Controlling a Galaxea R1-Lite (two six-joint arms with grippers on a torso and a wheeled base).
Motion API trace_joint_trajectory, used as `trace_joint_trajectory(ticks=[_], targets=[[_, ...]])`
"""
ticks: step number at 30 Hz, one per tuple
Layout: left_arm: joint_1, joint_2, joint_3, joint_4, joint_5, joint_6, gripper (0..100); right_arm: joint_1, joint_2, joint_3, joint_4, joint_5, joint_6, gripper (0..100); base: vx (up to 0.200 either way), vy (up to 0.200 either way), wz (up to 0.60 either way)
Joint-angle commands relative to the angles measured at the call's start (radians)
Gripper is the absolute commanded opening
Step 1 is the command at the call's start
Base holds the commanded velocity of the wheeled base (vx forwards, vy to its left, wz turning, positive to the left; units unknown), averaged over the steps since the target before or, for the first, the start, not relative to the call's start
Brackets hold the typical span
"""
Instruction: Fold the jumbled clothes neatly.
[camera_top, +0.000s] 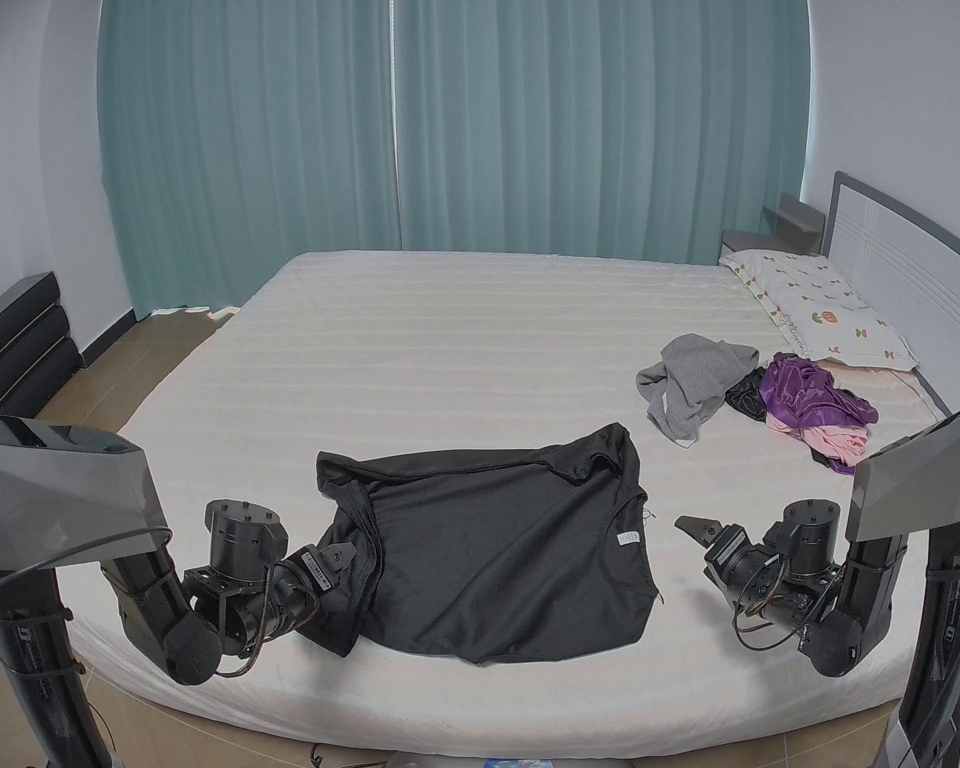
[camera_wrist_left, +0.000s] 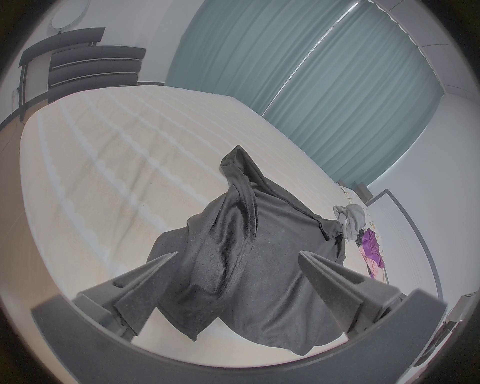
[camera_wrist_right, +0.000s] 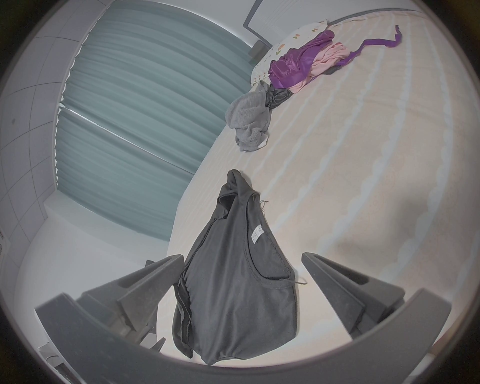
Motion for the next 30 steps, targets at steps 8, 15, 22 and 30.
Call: trace_joint_trajectory(ticks=[8, 15, 22, 30], targets=[[0.015, 0.092, -0.008, -0.104, -0.001, -0.002, 100, 0.01, 0.017, 0.002, -0.014, 0.003, 0.003, 100, -0.05, 0.0, 0.0], [0.009, 0.098, -0.028, -0.109, 0.001, -0.002, 100, 0.01, 0.028, -0.003, -0.014, 0.001, 0.003, 100, 0.0, -0.114, 0.0], [-0.001, 0.136, -0.05, -0.109, 0.001, -0.004, 100, 0.013, 0.031, -0.006, -0.014, 0.001, 0.003, 100, 0.0, -0.2, 0.0], [-0.056, 0.138, -0.074, -0.111, -0.007, -0.099, 100, 0.02, 0.031, -0.004, -0.014, 0.001, 0.003, 100, 0.0, -0.025, 0.0]])
